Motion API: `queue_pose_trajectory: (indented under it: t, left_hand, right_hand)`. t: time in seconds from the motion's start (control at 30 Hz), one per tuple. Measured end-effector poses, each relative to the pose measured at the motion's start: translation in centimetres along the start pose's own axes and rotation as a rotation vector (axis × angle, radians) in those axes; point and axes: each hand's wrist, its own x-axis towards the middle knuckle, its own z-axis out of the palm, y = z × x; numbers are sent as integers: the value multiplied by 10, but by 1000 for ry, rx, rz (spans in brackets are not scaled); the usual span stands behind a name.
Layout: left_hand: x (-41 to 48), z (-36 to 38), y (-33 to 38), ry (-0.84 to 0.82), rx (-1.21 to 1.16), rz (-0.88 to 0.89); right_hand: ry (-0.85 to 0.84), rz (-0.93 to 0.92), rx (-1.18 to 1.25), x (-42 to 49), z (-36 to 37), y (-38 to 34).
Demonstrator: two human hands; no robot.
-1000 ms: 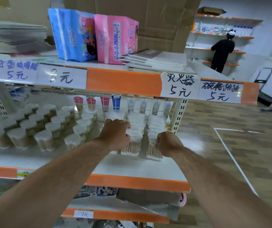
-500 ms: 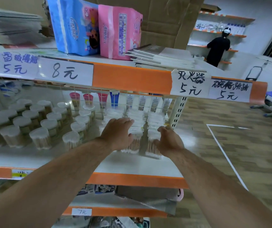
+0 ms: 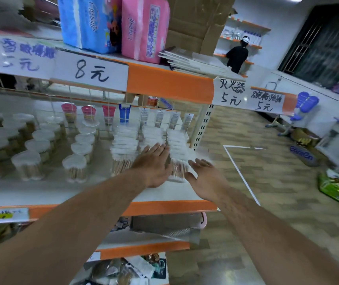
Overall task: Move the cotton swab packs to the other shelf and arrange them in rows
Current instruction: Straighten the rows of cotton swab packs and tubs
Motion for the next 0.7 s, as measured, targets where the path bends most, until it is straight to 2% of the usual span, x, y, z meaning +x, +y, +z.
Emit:
queue_pose_trajectory:
  t: [0.23,0.37,0.7]
  left_hand:
    - [-51,-14,-12,15,84,-69]
    - [-100,-22,-6,77,117,-128]
    - [-250,-34,0,55,142,-285]
  right_hand:
    - [67,-103,34,-45,-17,-35]
    - [85,-145,139,-75,-11,-46]
    - [23,-263,183,-171,5,-81]
